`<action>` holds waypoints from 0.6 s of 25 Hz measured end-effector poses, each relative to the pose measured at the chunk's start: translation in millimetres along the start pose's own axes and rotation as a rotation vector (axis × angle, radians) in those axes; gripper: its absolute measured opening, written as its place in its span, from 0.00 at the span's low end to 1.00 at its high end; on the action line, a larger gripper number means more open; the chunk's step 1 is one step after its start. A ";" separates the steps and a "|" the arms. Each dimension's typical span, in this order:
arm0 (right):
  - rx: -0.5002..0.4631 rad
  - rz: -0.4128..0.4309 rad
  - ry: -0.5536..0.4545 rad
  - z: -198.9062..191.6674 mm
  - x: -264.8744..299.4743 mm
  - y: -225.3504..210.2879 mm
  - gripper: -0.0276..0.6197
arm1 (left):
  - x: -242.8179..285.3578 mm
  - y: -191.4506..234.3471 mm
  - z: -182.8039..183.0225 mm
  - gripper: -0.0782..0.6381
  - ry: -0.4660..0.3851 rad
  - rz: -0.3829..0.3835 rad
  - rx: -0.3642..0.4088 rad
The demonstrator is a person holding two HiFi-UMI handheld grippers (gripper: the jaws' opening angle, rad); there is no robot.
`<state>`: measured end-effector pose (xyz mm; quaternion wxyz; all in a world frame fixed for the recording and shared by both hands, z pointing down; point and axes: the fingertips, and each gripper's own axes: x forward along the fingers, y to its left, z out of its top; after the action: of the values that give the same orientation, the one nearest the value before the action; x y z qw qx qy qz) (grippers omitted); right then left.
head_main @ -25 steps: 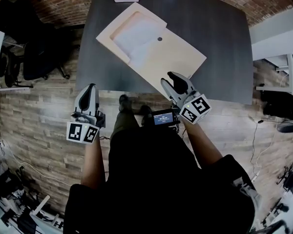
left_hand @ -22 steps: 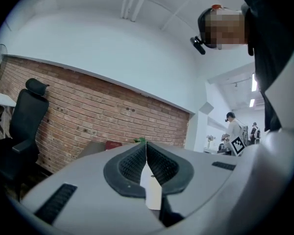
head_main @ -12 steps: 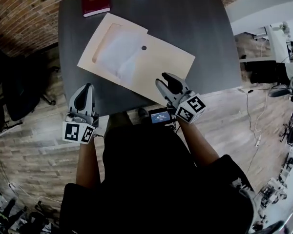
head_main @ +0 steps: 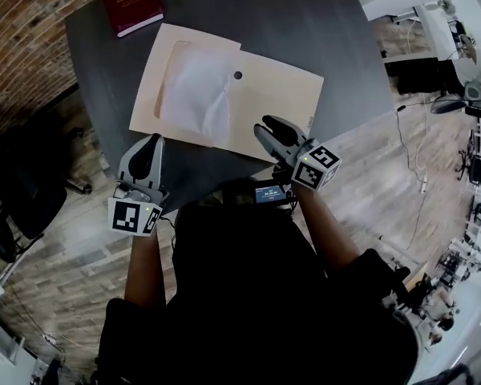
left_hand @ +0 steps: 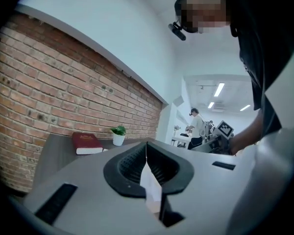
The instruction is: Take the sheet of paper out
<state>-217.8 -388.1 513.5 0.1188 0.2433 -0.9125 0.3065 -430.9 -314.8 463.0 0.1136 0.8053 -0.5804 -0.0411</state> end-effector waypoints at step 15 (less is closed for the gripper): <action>0.218 -0.029 0.285 -91.3 53.4 -29.5 0.28 | 32.5 10.5 -54.7 0.11 0.115 -0.136 -0.072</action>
<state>-242.0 -372.0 619.4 0.2244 0.2219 -0.8443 0.4331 -419.3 -341.2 520.6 0.1724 0.8392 -0.5152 -0.0231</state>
